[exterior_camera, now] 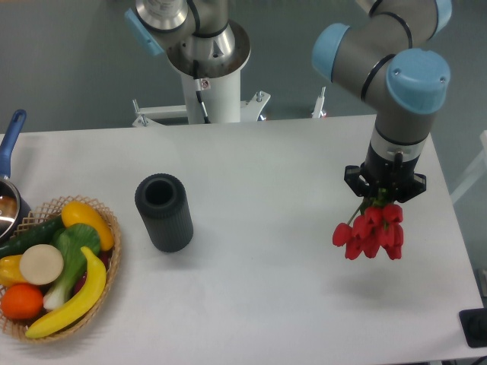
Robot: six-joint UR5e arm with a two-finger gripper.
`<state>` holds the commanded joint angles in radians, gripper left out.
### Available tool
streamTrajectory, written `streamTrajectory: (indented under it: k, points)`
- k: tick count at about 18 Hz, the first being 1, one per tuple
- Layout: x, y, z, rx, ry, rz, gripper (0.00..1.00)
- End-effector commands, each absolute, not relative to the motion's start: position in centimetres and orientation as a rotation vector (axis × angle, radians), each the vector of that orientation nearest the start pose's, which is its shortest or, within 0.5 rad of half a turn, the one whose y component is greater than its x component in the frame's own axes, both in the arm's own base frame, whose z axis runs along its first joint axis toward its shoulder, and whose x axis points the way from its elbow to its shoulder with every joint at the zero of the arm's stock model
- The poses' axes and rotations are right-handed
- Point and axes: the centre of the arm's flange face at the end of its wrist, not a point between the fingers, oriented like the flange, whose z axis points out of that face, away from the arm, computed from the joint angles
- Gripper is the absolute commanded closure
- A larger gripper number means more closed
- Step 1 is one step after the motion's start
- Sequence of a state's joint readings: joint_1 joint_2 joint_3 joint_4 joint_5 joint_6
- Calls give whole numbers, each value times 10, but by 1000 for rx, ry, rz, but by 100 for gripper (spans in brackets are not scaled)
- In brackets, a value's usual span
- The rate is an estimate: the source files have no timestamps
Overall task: Insert the flowers into the vase
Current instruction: 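Carry the red tulip bunch in the gripper over to the black vase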
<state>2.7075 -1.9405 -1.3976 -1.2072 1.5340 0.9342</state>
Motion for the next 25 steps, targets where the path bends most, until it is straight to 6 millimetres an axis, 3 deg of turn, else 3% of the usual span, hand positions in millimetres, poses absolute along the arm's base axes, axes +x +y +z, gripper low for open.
streamTrajectory:
  k: [5, 7, 10, 15, 17, 20, 22, 25]
  points:
    - [-534, 422, 449, -2818, -252, 196, 100]
    - [-517, 437, 471, -2711, -181, 250, 100]
    - [-500, 462, 492, -2485, -76, 193, 100]
    - [-482, 478, 507, -2253, -96, -65, 100]
    - [-475, 484, 511, -2203, -91, -89, 100]
    - [-451, 494, 523, -2171, -91, -105, 100]
    - [-427, 495, 513, -2090, -44, -197, 100]
    - [-380, 470, 514, -1973, 10, -304, 100]
